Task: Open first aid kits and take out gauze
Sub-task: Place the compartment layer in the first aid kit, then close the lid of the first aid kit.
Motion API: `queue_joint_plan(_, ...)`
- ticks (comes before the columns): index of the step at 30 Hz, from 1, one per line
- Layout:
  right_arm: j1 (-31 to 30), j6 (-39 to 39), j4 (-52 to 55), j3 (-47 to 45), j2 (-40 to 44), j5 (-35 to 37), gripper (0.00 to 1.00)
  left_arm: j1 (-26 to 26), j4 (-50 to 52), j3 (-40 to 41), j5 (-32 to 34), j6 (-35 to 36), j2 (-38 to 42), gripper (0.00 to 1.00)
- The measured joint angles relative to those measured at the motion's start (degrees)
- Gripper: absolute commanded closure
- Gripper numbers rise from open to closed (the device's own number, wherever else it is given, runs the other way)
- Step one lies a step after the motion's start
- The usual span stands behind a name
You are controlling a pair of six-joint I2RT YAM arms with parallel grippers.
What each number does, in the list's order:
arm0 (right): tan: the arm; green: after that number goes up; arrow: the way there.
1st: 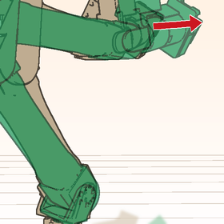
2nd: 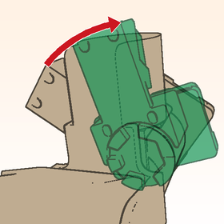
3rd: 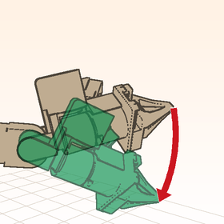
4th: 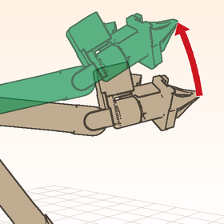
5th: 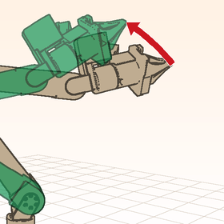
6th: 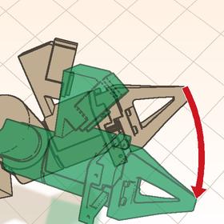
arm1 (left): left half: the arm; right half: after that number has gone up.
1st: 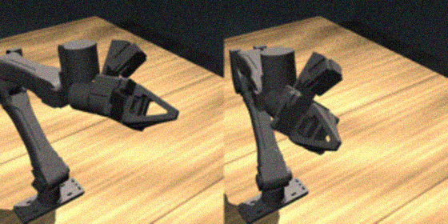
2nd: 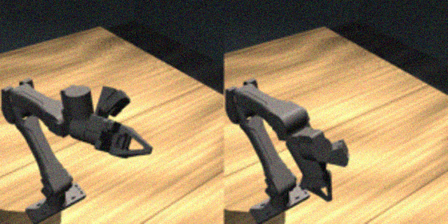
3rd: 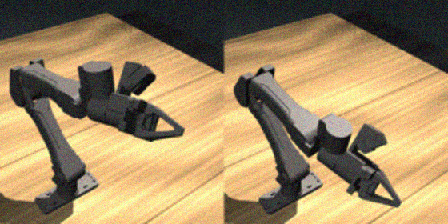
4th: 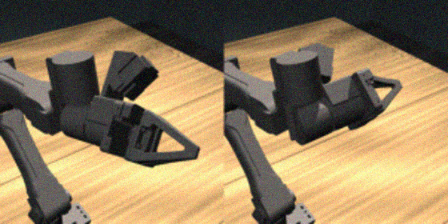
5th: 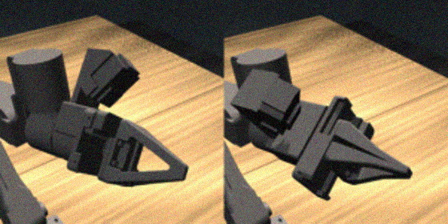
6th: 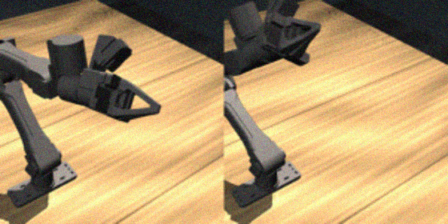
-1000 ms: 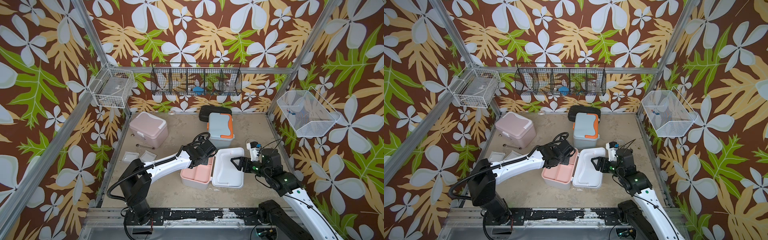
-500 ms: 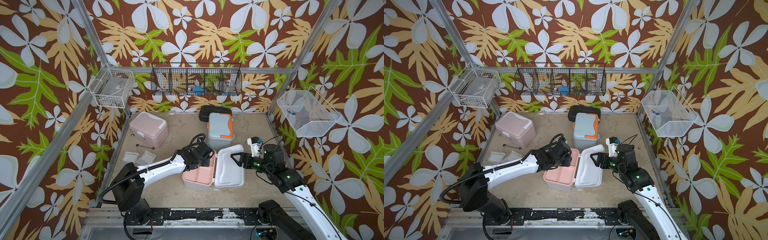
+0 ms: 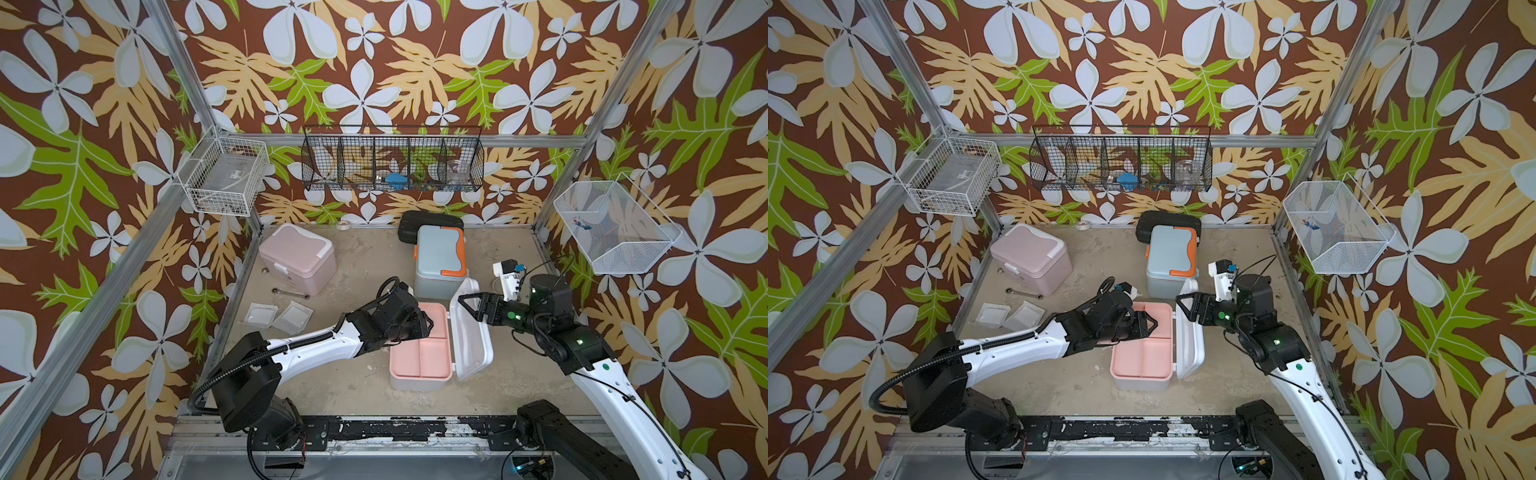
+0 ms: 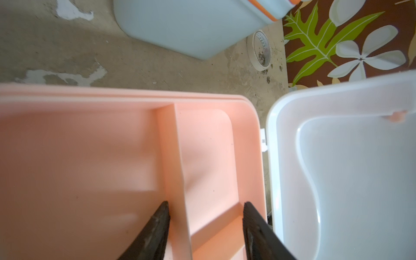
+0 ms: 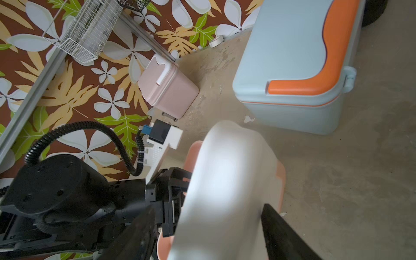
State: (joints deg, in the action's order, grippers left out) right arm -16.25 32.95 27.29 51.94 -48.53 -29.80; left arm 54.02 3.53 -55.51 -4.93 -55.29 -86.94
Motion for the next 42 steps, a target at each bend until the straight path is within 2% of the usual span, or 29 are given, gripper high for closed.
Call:
queue_joint_plan(8, -0.02, 1.53, -4.46, 0.96, -1.55, -5.97, 0.22, 0.37, -1.99, 1.55, -1.64, -1.77, 3.78, 0.4)
queue_joint_plan(16, -0.11, 4.35, -8.04, -0.76, -1.73, -10.64, 0.2, 0.02, 0.02, 1.42, 0.83, 0.0, 8.85, 0.38)
queue_joint_plan(23, -1.49, 6.08, -10.27, -3.65, -1.2, -12.13, 0.2, -3.37, 4.52, 2.08, 4.66, 2.86, 17.22, 0.33)
queue_joint_plan(29, -7.3, 7.8, -11.98, -5.97, -1.95, -11.04, 0.19, -8.37, 7.56, 6.25, 6.29, 4.42, 24.28, 0.26)
queue_joint_plan(35, -12.39, 8.31, -12.0, -7.56, -4.83, -7.5, 0.19, -9.79, 8.7, 8.61, 5.95, 5.88, 27.67, 0.14)
queue_joint_plan(42, -14.16, 5.14, -6.73, -4.61, -6.03, -0.85, 0.19, -12.9, 8.5, 11.65, 3.06, 6.32, 29.79, 0.04)
